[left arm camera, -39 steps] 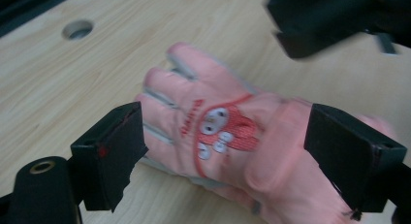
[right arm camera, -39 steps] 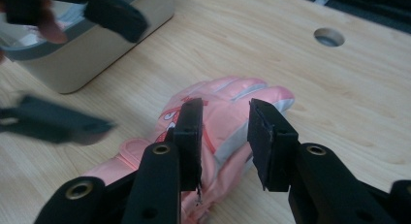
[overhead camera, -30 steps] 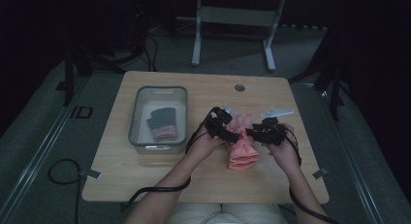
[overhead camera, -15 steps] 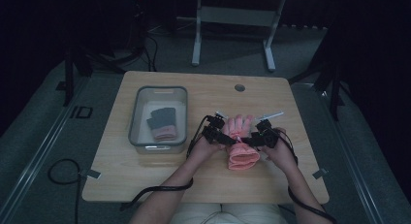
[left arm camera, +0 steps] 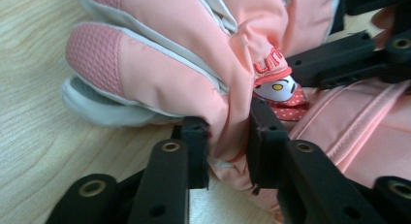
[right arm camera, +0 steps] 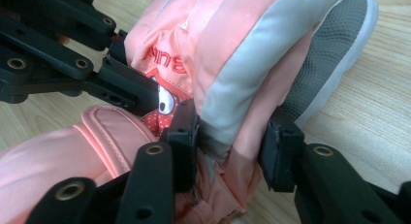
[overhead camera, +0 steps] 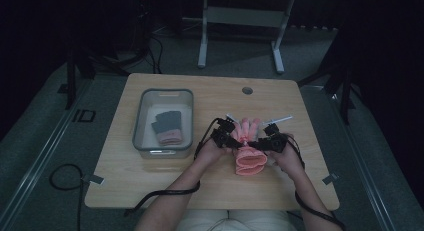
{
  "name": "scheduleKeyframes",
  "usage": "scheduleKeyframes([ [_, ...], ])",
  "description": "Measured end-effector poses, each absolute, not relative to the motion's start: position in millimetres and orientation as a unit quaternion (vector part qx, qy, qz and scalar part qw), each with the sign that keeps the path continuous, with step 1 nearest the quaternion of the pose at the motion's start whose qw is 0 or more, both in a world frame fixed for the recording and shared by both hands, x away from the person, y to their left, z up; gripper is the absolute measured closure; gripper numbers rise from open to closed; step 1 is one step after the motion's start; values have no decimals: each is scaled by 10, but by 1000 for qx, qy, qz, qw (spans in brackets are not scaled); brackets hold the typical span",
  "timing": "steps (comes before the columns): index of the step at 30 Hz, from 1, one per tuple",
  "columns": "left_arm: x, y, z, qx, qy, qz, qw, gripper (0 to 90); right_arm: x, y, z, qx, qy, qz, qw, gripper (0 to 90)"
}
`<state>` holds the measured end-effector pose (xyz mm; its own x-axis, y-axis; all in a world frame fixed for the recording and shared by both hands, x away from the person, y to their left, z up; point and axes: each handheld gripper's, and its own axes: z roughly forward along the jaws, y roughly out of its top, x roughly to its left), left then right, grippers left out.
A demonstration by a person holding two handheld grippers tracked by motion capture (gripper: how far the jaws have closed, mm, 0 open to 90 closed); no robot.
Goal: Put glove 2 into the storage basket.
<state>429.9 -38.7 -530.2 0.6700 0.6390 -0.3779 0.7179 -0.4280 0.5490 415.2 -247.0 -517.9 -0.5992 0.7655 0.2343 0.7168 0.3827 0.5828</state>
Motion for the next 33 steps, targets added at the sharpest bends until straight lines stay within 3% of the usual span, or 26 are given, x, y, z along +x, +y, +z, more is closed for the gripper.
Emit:
scheduleKeyframes([
  [11,4253,-410,-5083,840,393,-59,369,764,4080,-2554,-5069,454,815,358,31,656],
  [21,4166,-366,-4560,843,370,-18,390,764,3954,-2597,-4630,442,797,407,59,656],
  [33,4086,-43,-4093,839,379,28,389,763,3999,-2305,-4216,410,797,438,69,654],
])
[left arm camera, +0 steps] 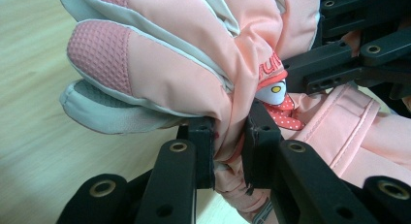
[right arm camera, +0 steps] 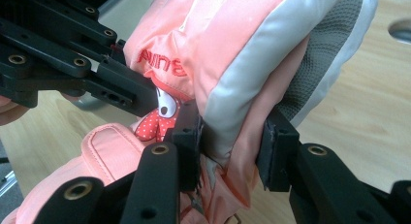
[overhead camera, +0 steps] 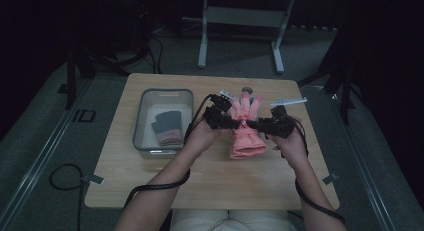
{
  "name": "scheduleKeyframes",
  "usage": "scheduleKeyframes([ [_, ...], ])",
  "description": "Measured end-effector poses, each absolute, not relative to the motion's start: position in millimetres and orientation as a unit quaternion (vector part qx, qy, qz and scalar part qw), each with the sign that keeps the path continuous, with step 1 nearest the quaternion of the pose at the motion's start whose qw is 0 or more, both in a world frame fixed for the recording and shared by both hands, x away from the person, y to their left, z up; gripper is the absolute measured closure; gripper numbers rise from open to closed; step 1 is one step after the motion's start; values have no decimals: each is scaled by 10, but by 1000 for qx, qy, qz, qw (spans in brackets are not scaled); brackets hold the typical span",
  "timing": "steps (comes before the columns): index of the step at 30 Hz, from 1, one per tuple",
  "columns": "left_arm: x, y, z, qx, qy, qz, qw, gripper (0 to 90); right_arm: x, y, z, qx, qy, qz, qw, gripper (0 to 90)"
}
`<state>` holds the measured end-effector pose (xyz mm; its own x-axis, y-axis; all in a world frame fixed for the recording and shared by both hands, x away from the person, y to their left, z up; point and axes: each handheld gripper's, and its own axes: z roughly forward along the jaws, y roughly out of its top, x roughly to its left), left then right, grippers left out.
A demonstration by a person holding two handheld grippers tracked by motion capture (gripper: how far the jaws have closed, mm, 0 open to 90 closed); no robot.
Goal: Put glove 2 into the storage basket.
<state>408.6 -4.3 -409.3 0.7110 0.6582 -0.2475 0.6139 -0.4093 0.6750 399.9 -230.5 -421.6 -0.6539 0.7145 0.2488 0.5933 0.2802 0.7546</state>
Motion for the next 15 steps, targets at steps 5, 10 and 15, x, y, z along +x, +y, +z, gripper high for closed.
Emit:
scheduleKeyframes([
  [5,4069,119,-3948,832,389,43,395,763,4046,-2131,-4059,394,804,440,74,655],
  [10,4059,306,-3834,823,401,57,398,763,4113,-1953,-3923,380,811,439,76,654],
  [15,4055,486,-3753,817,413,64,398,763,4175,-1762,-3838,363,817,442,72,654],
])
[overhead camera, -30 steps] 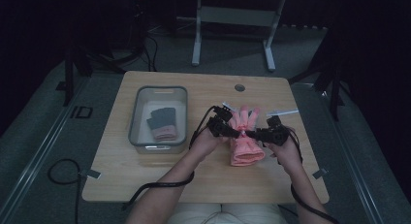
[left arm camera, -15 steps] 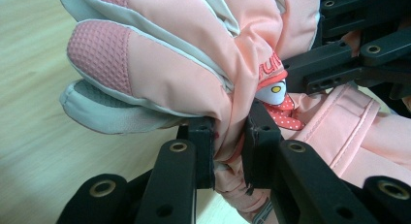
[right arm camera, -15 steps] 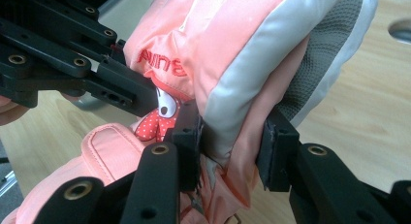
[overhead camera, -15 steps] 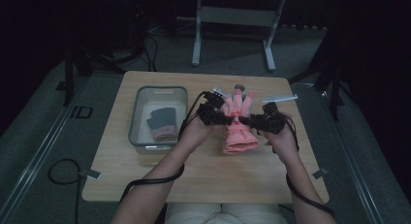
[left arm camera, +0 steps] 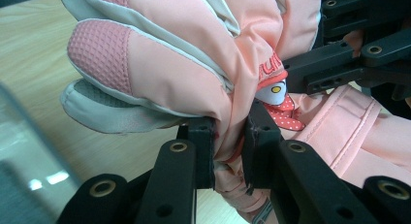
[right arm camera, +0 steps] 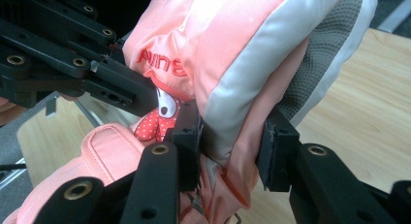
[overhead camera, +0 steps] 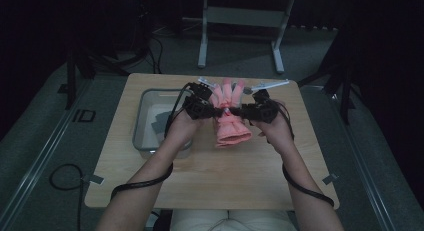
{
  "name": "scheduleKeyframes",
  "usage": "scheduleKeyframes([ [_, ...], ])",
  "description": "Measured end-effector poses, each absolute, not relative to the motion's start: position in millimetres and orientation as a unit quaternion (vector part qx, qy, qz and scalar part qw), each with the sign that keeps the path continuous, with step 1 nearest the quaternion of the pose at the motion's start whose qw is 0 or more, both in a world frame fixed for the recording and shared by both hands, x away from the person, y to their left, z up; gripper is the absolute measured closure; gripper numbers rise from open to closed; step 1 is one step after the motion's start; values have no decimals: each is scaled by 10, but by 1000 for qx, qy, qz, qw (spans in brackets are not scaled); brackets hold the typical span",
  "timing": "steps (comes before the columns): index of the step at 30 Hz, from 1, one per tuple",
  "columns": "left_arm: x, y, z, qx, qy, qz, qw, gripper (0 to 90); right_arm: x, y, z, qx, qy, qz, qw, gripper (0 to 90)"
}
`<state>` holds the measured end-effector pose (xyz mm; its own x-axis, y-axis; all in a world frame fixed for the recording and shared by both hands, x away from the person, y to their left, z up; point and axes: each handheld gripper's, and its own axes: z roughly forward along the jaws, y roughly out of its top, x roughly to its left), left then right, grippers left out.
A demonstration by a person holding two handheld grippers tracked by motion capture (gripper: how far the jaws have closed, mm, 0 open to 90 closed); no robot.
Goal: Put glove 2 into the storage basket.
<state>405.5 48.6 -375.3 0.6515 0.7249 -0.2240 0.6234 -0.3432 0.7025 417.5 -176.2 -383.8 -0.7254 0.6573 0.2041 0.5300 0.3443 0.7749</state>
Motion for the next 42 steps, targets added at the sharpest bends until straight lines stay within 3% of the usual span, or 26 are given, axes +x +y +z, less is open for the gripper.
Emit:
scheduleKeyframes([
  [23,3978,1383,-3612,789,468,88,388,764,4382,-823,-3692,318,835,447,37,653],
  [42,3968,2071,-3881,757,522,88,384,763,4574,-43,-3884,293,858,422,5,652],
])
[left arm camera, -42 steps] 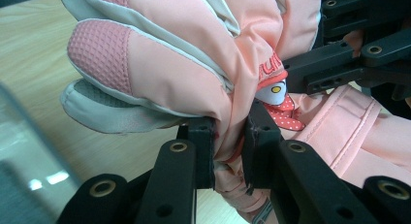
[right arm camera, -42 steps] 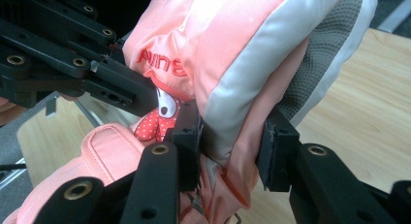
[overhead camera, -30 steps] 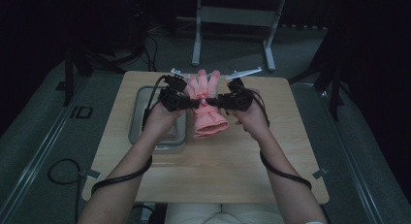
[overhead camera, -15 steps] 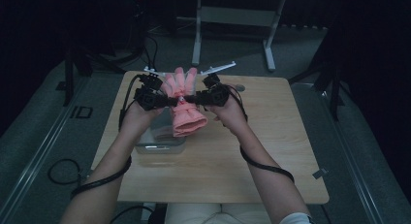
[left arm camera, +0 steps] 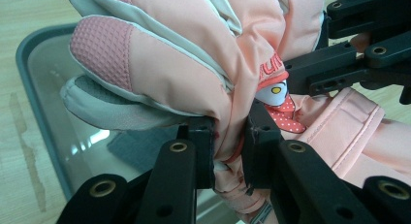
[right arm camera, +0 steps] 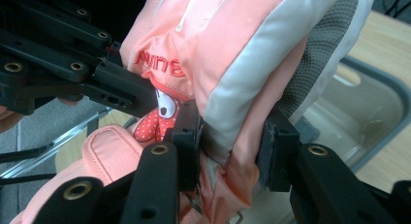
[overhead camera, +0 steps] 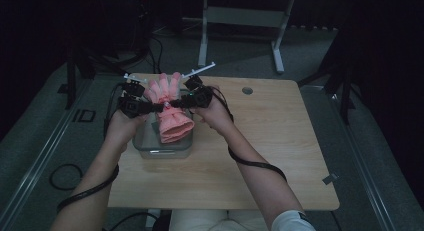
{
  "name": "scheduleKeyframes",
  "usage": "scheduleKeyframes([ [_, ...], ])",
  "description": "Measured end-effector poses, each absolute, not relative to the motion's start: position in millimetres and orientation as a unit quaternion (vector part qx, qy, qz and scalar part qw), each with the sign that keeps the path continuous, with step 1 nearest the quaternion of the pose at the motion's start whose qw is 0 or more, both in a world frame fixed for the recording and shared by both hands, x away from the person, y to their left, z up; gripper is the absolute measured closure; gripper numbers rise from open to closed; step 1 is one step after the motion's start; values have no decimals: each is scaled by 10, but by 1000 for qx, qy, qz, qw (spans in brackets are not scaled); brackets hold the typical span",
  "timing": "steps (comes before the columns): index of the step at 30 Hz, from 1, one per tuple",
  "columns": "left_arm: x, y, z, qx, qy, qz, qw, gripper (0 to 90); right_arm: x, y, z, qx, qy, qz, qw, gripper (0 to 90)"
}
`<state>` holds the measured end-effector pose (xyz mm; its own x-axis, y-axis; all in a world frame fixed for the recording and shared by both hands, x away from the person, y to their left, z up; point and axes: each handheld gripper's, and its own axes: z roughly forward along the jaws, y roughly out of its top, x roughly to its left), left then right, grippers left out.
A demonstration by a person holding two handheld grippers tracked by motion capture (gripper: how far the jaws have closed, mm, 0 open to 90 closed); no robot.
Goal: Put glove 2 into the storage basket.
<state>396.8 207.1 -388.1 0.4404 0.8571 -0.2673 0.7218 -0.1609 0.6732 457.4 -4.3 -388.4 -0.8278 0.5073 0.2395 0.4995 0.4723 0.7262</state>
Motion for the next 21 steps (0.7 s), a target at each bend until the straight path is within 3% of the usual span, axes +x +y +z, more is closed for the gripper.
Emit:
scheduleKeyframes([
  [21,4292,2185,-4664,747,563,36,351,758,4911,182,-4615,324,874,360,-35,644],
])
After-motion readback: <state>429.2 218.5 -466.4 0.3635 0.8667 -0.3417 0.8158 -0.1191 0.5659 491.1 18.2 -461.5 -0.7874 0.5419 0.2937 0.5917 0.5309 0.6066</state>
